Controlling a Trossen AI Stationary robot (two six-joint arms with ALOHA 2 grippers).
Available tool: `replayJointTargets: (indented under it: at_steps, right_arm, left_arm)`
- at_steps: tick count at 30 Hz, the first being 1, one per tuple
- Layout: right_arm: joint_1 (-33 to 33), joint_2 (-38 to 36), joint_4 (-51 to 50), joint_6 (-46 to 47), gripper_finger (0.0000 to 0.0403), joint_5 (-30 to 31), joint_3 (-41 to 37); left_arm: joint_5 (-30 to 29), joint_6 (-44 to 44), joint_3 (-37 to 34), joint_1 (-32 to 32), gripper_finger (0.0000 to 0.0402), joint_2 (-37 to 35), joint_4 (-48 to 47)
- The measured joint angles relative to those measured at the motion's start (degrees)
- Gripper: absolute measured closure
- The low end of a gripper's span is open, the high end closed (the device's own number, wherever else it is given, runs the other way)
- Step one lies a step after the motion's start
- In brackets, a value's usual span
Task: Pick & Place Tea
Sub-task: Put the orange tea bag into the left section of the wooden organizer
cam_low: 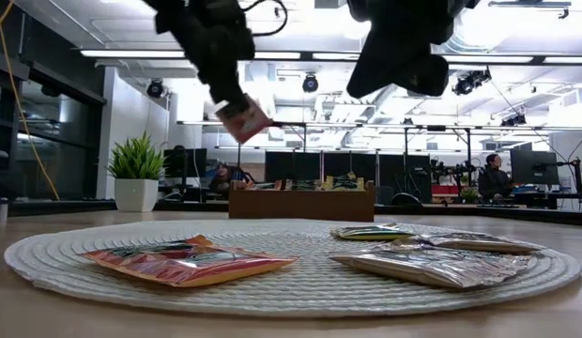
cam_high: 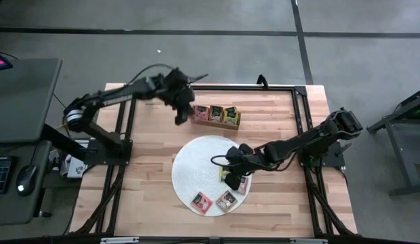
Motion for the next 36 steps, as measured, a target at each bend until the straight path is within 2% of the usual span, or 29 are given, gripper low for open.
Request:
replayJointTargets:
  at_steps: [7, 11, 14, 26, 36]
  right_arm:
    - [-0.06, 0.0, -0.5, 2.89, 0.0391, 0.33, 0.0]
    - [-0.06, 0.0, -0.56, 3.13, 0.0397, 0.57, 0.0]
    - [-0.06, 0.0, -0.92, 3.79, 0.04, 0.6, 0.0]
    - [-0.04, 0.0, -4.44, 5.1, 0.0395, 0.31, 0.11]
    - [-0.04, 0.0, -4.52, 3.05, 0.0391, 0.38, 0.11]
  left_arm:
    - [-1.86, 16.87, 18.97, 4.98, 0.0401, 11.73, -17.34]
    - [-5.5, 21.47, 27.2, 4.83, 0.0401, 18.23, -24.45]
    - [-7.42, 23.11, 31.41, 3.63, 0.0401, 21.76, -25.18]
    - [-15.61, 23.78, 33.08, 0.17, 0.0401, 30.05, -26.84]
    - [-16.84, 21.57, 33.51, -0.76, 0.0401, 33.76, -26.84]
